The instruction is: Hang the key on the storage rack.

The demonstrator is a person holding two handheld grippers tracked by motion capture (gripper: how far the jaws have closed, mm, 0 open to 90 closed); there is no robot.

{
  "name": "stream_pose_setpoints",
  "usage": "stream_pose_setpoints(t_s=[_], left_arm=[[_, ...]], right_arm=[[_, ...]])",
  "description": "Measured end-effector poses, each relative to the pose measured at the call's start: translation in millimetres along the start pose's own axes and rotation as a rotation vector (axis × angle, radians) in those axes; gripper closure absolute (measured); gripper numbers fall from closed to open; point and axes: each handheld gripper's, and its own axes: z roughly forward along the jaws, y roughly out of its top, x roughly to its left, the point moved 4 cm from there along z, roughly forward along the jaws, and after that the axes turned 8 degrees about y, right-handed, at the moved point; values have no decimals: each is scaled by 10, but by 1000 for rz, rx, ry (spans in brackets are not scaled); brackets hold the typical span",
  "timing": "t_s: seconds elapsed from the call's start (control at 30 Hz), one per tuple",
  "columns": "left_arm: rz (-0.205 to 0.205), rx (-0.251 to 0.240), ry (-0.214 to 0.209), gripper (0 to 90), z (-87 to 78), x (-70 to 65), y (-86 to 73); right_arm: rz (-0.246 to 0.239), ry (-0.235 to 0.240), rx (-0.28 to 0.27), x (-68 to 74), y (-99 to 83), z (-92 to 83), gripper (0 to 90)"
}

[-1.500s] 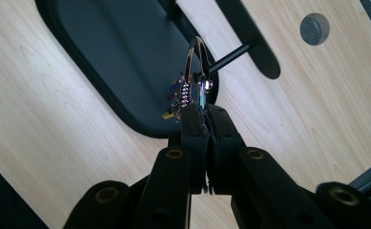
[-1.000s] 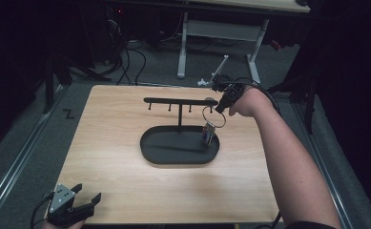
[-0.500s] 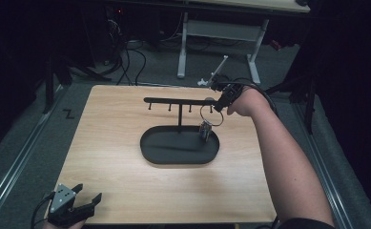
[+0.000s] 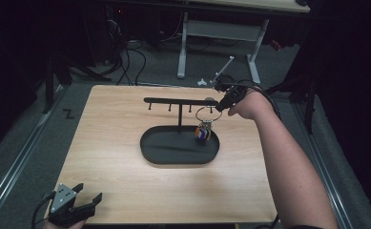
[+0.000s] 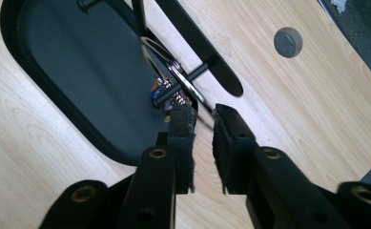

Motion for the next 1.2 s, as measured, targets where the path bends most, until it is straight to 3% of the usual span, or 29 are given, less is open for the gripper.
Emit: stream_pose_setpoints(t_s=[0.1,0.23,0.37,0.6,0.63,0.7,0.87,0.97,1.1,1.2], left_arm=[[6,-1,-4,223,24,-17,19],[17,-1,-14,223,70,-57,51],[30,-4,-32,223,137,-98,106],[54,-1,-59,223,251,-181,177],[58,-2,-73,223,290,-199,213],[62,-6,-82,223,333,-221,246],[67,-9,-99,222,409,-272,296],[73,-12,-113,222,482,-316,348],[83,-14,-124,219,546,-361,394],[85,-16,-130,217,589,-388,423]], right_arm=[[26,16,-12,-1,-69,25,698],[51,3,-27,12,-184,96,621],[54,-1,-37,34,-301,189,550],[81,-3,-43,54,-504,347,482],[110,-24,-48,61,-600,432,401],[132,-32,-56,69,-661,489,375],[154,-28,-93,175,-902,681,334],[189,20,-124,261,-1068,804,282],[194,-19,-172,358,-1282,919,287],[219,-49,-238,428,-1468,1027,264]])
